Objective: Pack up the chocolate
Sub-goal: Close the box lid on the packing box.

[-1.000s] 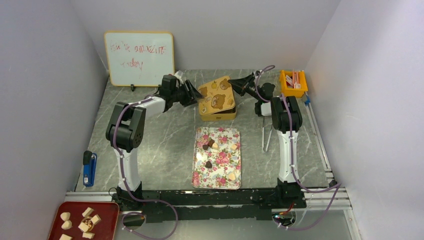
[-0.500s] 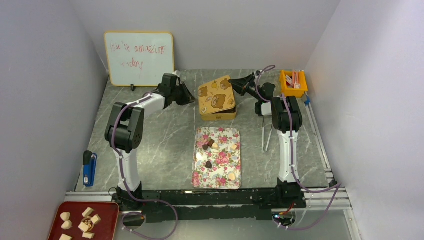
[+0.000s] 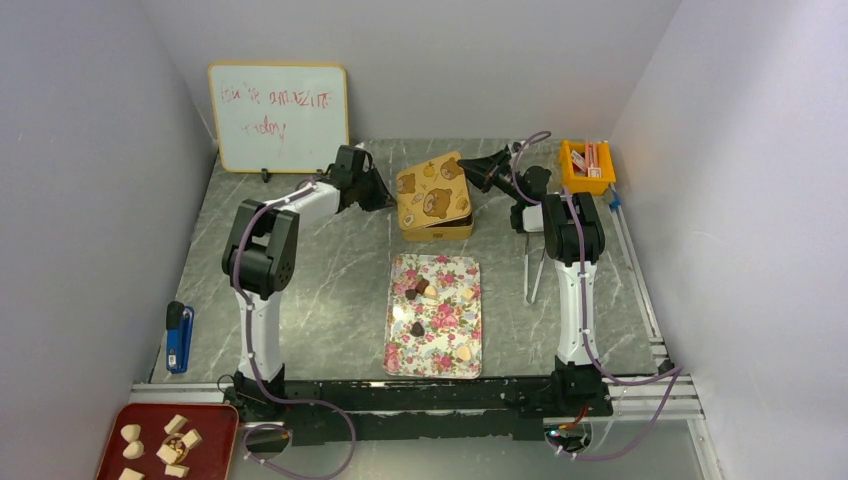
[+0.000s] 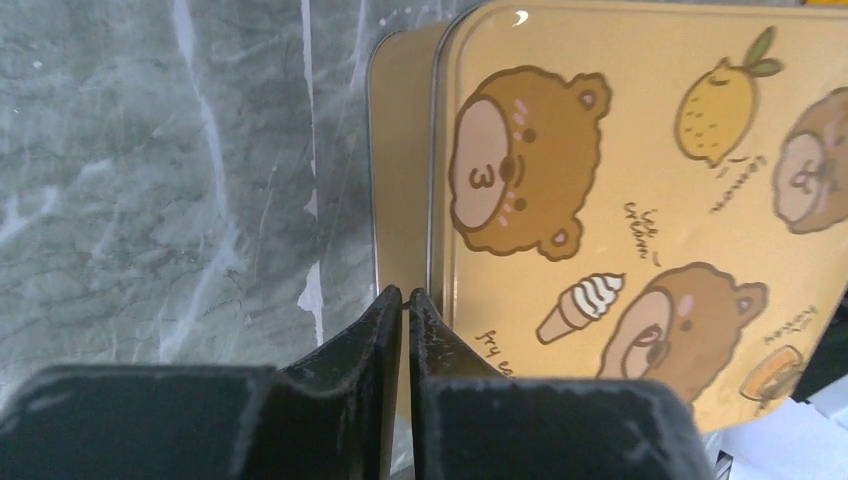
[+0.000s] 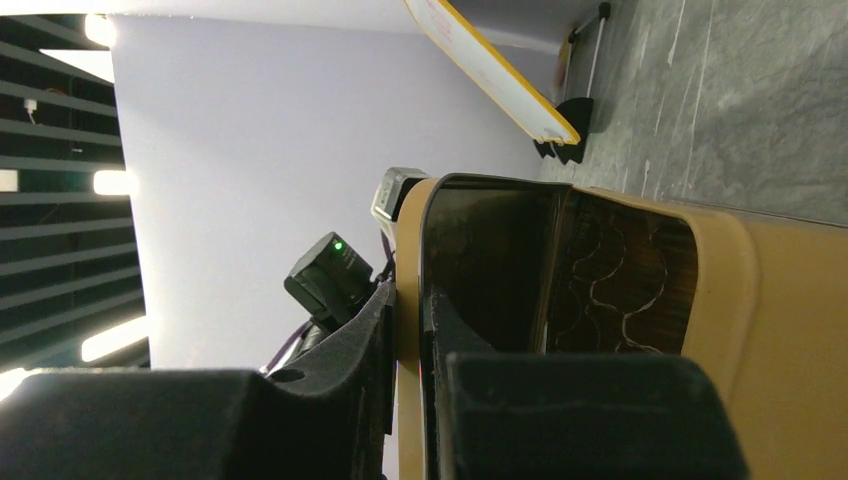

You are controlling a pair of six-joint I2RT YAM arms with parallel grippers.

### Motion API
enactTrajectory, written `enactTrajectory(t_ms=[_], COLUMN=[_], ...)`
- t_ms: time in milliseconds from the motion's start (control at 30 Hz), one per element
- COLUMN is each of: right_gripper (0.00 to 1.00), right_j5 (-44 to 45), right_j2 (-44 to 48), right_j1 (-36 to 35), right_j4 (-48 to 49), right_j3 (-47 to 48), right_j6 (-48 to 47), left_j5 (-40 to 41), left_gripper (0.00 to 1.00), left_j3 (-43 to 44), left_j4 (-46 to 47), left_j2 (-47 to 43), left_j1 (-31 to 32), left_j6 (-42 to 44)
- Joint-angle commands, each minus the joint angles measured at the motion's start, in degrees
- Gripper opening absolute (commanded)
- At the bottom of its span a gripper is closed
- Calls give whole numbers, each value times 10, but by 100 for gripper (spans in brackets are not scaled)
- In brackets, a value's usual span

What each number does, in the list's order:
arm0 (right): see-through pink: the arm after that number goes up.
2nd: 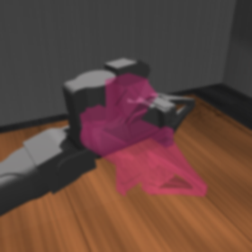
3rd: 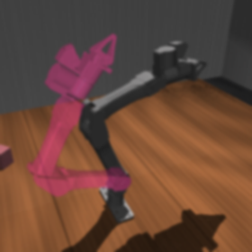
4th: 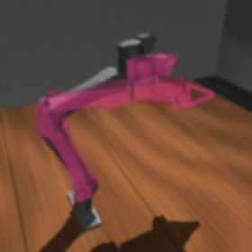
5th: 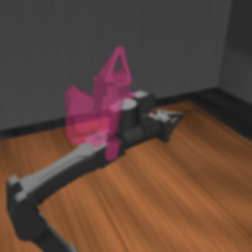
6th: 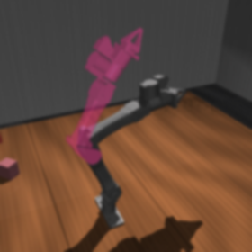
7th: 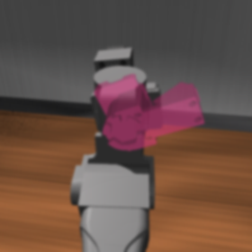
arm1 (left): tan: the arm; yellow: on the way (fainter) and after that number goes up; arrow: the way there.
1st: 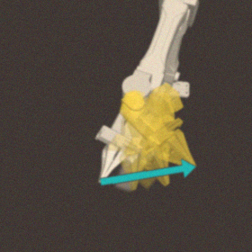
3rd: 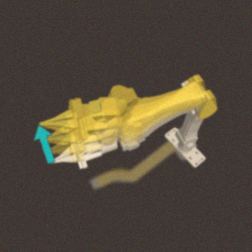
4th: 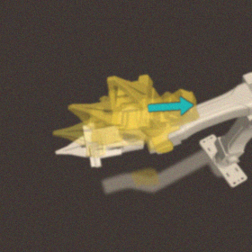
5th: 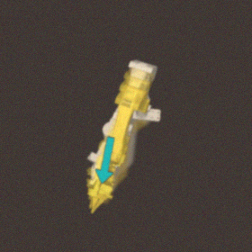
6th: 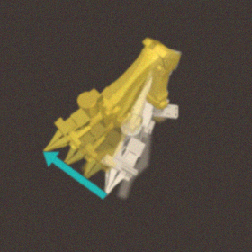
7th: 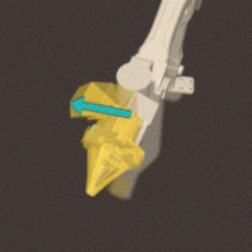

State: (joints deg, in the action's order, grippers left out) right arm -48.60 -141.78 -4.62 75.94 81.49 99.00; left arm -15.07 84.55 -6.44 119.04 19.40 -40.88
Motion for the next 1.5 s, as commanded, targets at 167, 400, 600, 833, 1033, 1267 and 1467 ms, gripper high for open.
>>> enactTrajectory(t_ms=[167,400,600,833,1033,1267,1467], right_gripper=[0,11,26,36,40,42,43], right_j5=[-8,-14,-22,-27,-27,-28,-24], right_j2=[-8,-10,1,20,38,52,57], right_j1=[9,13,15,15,16,17,17], right_j4=[3,-23,-80,-143,-196,-263,-338], right_j3=[26,34,41,39,41,63,89], right_j6=[-26,-47,-90,-145,-191,-244,-300], left_j5=[13,9,6,5,5,6,9], left_gripper=[12,12,12,12,12,13,13], left_j3=[34,61,79,86,87,89,91], left_j4=[-18,-23,-31,-32,-33,-33,-35], left_j2=[25,34,43,47,46,44,44], left_j1=[12,22,29,33,35,37,38], left_j6=[14,14,15,11,10,8,6])
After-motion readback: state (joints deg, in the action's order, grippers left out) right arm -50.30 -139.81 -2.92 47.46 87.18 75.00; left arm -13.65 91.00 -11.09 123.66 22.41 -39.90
